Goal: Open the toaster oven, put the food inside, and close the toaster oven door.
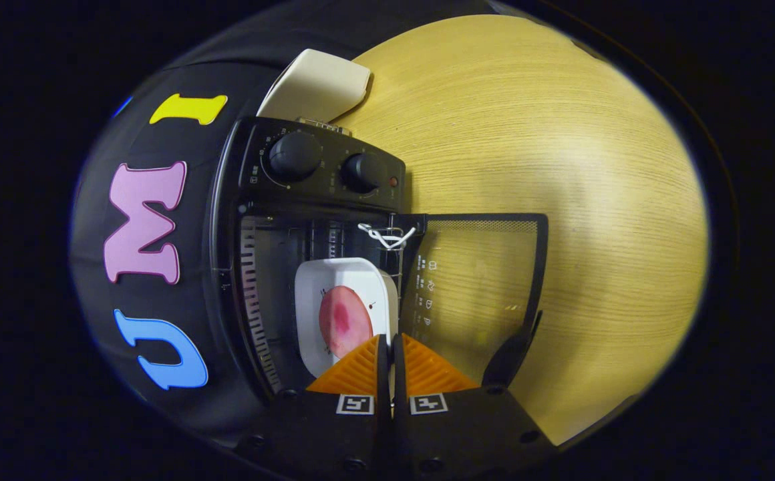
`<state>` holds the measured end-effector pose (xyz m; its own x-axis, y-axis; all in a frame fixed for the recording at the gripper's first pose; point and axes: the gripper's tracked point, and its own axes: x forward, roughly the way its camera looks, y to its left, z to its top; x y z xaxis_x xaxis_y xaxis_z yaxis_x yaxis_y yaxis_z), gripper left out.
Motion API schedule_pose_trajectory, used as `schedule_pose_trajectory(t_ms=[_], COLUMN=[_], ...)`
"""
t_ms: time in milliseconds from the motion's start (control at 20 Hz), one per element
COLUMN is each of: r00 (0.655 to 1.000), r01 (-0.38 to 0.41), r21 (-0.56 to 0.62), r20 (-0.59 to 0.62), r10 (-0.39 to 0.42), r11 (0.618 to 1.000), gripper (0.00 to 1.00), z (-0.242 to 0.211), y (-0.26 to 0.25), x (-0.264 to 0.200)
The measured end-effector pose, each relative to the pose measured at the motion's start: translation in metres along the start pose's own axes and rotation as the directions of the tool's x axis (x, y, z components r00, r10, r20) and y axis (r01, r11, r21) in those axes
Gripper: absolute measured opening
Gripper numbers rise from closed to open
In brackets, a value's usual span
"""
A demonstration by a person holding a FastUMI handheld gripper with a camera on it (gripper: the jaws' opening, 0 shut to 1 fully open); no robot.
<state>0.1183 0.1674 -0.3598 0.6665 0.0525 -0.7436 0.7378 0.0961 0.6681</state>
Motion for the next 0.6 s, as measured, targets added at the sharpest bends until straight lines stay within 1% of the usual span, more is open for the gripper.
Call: schedule_pose_trajectory(t_ms=[200,400,450,500,550,600], r00=[1.000,1.000,1.000,0.999,0.998,0.997], r01=[0.022,0.020,0.017,-0.001,-0.019,-0.031], r21=[0.030,0.017,0.025,0.042,0.056,0.054], r20=[0.018,0.011,-0.012,-0.042,-0.062,-0.071], r10=[-0.022,-0.020,-0.017,0.003,0.023,0.035], r11=[0.999,1.000,1.000,0.999,0.998,0.998], gripper=[0.05,0.06,0.07,0.09,0.11,0.17], z=[-0.003,-0.006,-0.012,-0.015,-0.019,-0.020], y=[0.006,0.005,0.005,0.008,0.011,0.013], x=[0.012,0.014,0.013,0.016,0.007,0.006])
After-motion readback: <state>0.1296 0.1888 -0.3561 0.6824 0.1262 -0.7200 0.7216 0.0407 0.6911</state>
